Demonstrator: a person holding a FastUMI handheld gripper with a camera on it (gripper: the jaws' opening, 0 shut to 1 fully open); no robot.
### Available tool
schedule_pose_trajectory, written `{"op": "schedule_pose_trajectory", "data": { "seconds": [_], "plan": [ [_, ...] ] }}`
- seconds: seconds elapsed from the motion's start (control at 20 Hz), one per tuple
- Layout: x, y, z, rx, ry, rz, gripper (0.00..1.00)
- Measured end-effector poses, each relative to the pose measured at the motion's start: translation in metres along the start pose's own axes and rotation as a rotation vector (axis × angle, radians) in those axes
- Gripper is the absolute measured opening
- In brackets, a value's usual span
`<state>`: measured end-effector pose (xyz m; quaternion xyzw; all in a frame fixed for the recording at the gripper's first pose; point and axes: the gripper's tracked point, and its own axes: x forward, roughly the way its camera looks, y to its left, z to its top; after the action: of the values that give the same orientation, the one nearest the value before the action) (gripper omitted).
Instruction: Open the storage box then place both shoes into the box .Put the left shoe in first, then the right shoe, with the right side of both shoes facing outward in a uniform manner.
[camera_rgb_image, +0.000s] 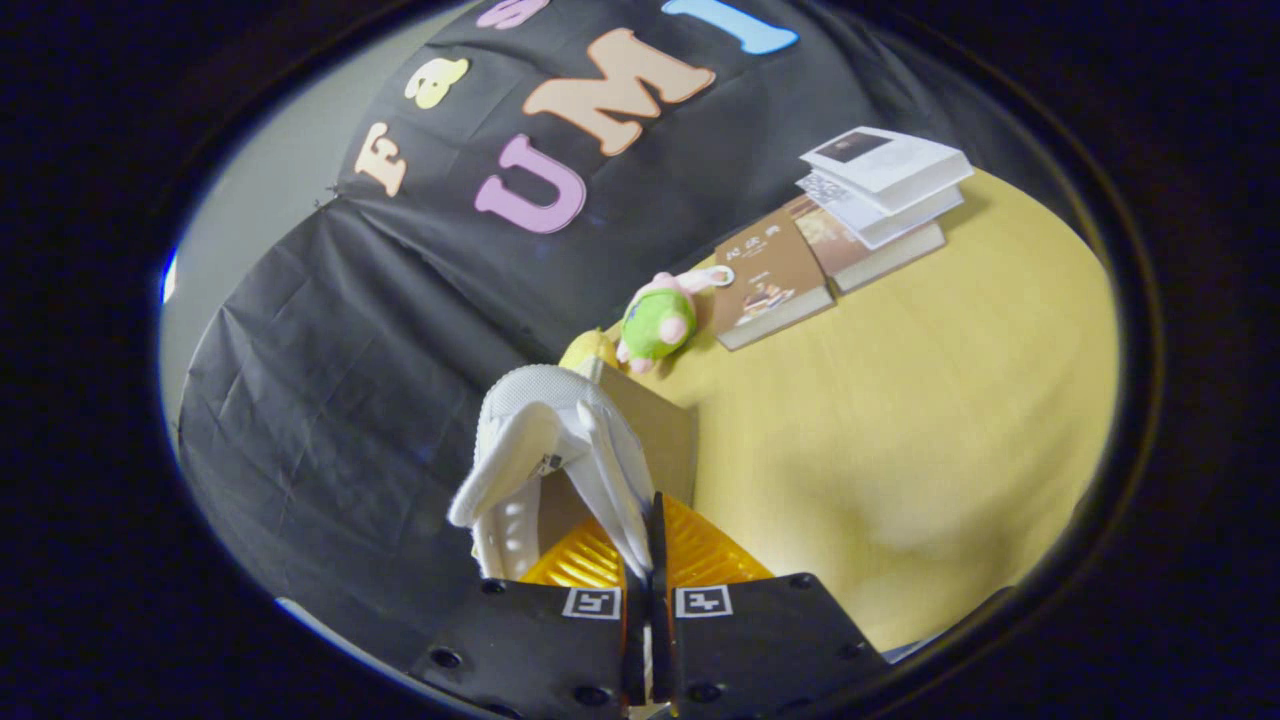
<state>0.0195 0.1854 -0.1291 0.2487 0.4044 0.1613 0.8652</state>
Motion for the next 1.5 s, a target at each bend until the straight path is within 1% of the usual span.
{"op": "schedule_pose_trajectory", "data": {
  "seconds": [0.15, 0.35, 0.45, 0.5, 0.55, 0.7, 0.8, 0.9, 1.05, 1.15, 1.2, 1.25, 1.4, 1.5],
  "plan": [
    [0.016, 0.046, -0.01, -0.019, 0.036, 0.052, 0.06],
    [0.041, 0.099, -0.012, -0.001, 0.058, 0.114, 0.06],
    [0.055, 0.114, -0.013, 0.017, 0.057, 0.124, 0.06],
    [0.066, 0.115, -0.012, 0.038, 0.054, 0.105, 0.06],
    [0.074, 0.113, -0.012, 0.05, 0.048, 0.068, 0.06],
    [0.108, 0.098, 0.003, 0.026, 0.01, -0.054, 0.06],
    [0.125, 0.087, 0.01, 0.039, -0.028, -0.113, 0.06],
    [0.137, 0.072, 0.016, 0.021, -0.043, -0.175, 0.06],
    [0.14, 0.073, 0.015, -0.006, -0.056, -0.182, 0.07],
    [0.139, 0.072, 0.016, -0.047, -0.072, -0.199, 0.08],
    [0.139, 0.072, 0.014, -0.058, -0.075, -0.195, 0.09],
    [0.137, 0.078, 0.012, -0.066, -0.075, -0.174, 0.1],
    [0.133, 0.08, 0.012, -0.131, -0.104, -0.173, 0.24],
    [0.133, 0.085, 0.007, -0.168, -0.11, -0.146, 0.34]
  ]
}}
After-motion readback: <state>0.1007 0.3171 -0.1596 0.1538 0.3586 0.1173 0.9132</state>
